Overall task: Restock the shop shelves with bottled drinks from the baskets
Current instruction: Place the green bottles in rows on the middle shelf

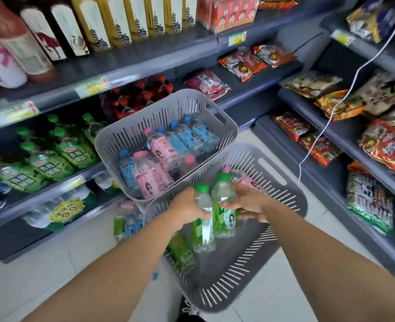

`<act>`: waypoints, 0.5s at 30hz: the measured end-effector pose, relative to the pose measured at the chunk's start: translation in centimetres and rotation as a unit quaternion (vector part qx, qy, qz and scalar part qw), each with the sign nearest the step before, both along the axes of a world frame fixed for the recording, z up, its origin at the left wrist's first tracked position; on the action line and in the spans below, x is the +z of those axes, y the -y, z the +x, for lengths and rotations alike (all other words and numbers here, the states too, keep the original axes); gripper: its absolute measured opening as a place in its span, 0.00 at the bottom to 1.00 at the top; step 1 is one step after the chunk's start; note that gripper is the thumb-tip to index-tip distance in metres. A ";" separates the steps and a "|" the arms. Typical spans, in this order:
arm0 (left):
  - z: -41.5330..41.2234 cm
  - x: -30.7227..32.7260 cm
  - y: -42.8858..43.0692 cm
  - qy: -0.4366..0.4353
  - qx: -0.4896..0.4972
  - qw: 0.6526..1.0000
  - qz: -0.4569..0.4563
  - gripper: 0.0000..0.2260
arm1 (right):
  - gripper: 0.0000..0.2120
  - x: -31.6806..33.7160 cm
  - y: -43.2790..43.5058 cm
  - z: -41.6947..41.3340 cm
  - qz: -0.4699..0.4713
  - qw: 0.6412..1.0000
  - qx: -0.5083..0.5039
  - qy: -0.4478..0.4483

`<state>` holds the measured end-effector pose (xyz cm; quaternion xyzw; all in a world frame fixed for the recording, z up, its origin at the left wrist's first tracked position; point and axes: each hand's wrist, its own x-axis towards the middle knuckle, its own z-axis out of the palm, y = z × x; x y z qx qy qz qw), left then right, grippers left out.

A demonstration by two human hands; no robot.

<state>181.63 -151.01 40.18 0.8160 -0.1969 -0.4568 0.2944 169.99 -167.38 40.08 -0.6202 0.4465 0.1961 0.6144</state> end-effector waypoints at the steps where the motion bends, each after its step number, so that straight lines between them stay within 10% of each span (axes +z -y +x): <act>1: 0.0 0.9 -0.4 0.015 -0.006 1.000 -0.009 0.30 | 0.38 1.0 -0.2 -0.2 -0.005 1.000 0.006 0.012; 8: 1.7 8.3 -5.6 0.070 0.003 0.993 -0.093 0.37 | 0.29 8.8 -4.4 0.9 -0.043 0.996 0.011 0.080; 15: 5.5 15.9 -16.5 0.104 0.106 0.966 -0.213 0.21 | 0.29 15.2 -14.1 5.9 -0.085 0.980 0.018 0.177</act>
